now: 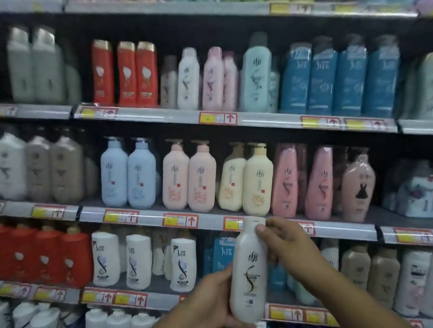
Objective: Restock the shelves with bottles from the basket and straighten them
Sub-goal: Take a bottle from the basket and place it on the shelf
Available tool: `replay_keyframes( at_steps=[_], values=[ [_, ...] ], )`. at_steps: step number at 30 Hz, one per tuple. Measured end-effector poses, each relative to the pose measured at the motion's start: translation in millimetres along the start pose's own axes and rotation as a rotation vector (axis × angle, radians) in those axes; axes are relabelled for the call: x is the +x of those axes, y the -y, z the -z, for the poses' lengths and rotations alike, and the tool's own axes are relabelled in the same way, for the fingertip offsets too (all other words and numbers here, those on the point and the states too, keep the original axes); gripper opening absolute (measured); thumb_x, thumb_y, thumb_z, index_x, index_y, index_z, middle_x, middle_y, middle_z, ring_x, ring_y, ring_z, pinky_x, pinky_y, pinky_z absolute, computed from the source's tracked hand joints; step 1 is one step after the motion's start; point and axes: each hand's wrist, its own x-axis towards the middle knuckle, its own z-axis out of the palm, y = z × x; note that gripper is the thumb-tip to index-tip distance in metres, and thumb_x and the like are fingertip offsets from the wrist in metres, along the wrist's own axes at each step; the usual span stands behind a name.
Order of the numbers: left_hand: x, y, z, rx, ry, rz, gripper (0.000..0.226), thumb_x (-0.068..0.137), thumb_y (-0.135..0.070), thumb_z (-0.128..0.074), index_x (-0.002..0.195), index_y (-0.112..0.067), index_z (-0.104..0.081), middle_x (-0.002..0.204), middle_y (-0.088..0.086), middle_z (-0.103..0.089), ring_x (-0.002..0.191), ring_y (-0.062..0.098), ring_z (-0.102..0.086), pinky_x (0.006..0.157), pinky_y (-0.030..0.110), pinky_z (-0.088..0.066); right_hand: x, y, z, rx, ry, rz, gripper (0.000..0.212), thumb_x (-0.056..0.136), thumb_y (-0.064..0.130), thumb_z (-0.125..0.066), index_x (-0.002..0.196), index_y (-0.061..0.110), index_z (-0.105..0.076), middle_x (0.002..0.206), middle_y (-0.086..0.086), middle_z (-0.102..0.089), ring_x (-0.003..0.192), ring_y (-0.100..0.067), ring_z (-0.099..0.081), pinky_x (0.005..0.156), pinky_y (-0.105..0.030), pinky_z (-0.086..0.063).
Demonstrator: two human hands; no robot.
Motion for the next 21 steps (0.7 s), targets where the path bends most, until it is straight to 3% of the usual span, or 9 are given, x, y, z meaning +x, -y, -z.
replay_keyframes(
  at_steps=[4,8,16,21],
  values=[
    [-5.0,-44.7,-15.9,0.007,0.015,-0.062,0.057,0.094,-0.059,-0.045,0.132,-0.021,-0.064,0.127,0.012,-0.069,0.114,0.037,-0.066,0.077,0.052,-0.059,16.2,44.6,17.8,-0.031,-0.016,0.044,0.017,0.102,0.027,-0.056,0.106,0.017,-0.068,0.077,0.009,-0.075,0.056,-0.002,-0.063,0.052,-0.020,-0.049],
    [-9.8,-76.8,-31.6,0.023,0.021,-0.131,0.059,0.098,-0.059,-0.037,0.133,-0.019,-0.062,0.125,0.012,-0.070,0.113,0.036,-0.067,0.076,0.051,-0.058,26.6,76.2,32.4,-0.080,-0.070,0.106,0.020,0.102,0.030,-0.056,0.105,0.015,-0.068,0.084,-0.007,-0.074,0.058,-0.011,-0.061,0.058,-0.031,-0.052],
    [-29.9,-100.2,-55.6,0.023,0.082,-0.188,0.057,0.093,-0.059,-0.041,0.128,-0.019,-0.062,0.119,0.014,-0.073,0.111,0.040,-0.068,0.083,0.059,-0.056,21.7,106.9,47.9,-0.146,-0.106,0.140,0.019,0.103,0.032,-0.054,0.105,0.019,-0.067,0.075,0.007,-0.070,0.054,0.004,-0.062,0.056,-0.023,-0.049],
    [-40.3,-102.0,-57.0,0.015,0.083,-0.229,0.056,0.085,-0.055,-0.050,0.129,-0.022,-0.061,0.121,0.013,-0.072,0.114,0.040,-0.066,0.087,0.065,-0.054,21.8,111.9,48.1,-0.117,-0.086,0.156,0.018,0.102,0.030,-0.056,0.105,0.017,-0.067,0.078,0.003,-0.073,0.057,-0.001,-0.064,0.057,-0.026,-0.053]
  ],
)
